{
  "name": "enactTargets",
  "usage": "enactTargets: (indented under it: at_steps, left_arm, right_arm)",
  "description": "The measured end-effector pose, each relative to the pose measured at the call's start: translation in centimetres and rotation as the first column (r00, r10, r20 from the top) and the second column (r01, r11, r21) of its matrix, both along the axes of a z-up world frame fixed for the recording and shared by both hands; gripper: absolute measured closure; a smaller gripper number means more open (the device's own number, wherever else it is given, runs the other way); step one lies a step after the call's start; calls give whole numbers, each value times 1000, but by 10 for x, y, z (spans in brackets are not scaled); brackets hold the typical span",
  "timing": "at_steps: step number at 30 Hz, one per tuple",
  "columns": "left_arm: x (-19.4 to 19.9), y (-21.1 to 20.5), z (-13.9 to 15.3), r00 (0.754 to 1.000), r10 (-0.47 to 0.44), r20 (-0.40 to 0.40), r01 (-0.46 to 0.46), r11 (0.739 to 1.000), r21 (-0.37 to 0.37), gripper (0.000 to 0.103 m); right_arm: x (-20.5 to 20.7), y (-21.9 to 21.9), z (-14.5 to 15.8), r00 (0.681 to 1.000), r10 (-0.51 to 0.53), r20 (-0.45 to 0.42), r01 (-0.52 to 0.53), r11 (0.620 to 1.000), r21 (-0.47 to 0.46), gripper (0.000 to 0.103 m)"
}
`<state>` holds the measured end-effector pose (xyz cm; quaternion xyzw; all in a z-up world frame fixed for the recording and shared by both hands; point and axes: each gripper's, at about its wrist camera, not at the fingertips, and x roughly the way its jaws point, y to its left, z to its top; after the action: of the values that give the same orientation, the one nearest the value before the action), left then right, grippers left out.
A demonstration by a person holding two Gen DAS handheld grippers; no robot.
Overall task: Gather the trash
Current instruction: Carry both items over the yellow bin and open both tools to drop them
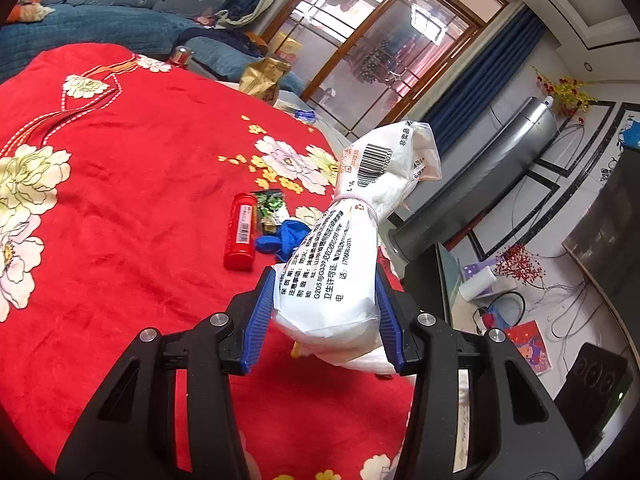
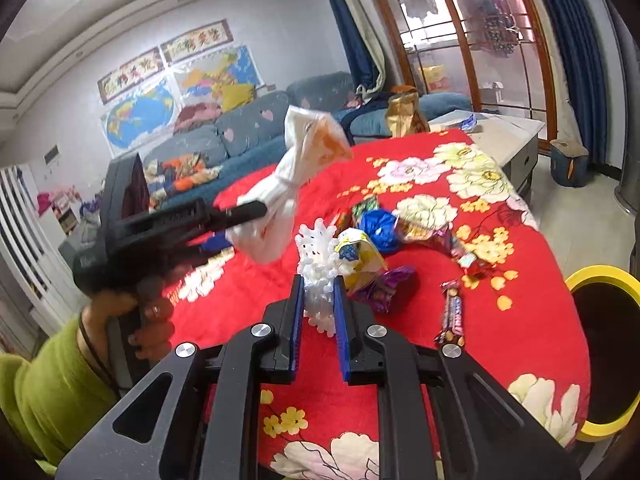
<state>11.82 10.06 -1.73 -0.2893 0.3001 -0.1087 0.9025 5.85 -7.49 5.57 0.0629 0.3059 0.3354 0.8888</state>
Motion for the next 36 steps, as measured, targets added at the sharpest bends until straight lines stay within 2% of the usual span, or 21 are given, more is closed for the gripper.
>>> enactTargets:
  at_steps: [11, 16, 27, 36]
  left_arm:
    - [0, -26, 10, 998, -67, 22, 67, 998, 13, 64]
    - [0, -41, 11, 994, -103, 27, 102, 995, 23, 64]
    - [4, -78, 11, 981, -191, 17, 190, 981, 42, 64]
    - [10, -112, 9, 966, -260, 7, 259, 963, 71, 64]
  right_arm:
    - [-1, -34, 18, 996, -82, 37, 81, 996, 25, 89]
    - [-4, -48, 25, 987, -142, 74, 142, 990, 4, 90]
    - [-5, -87, 39, 959, -252, 127, 248, 968, 43, 90]
    - [3, -115, 34, 931, -343, 124, 339, 939, 57, 90]
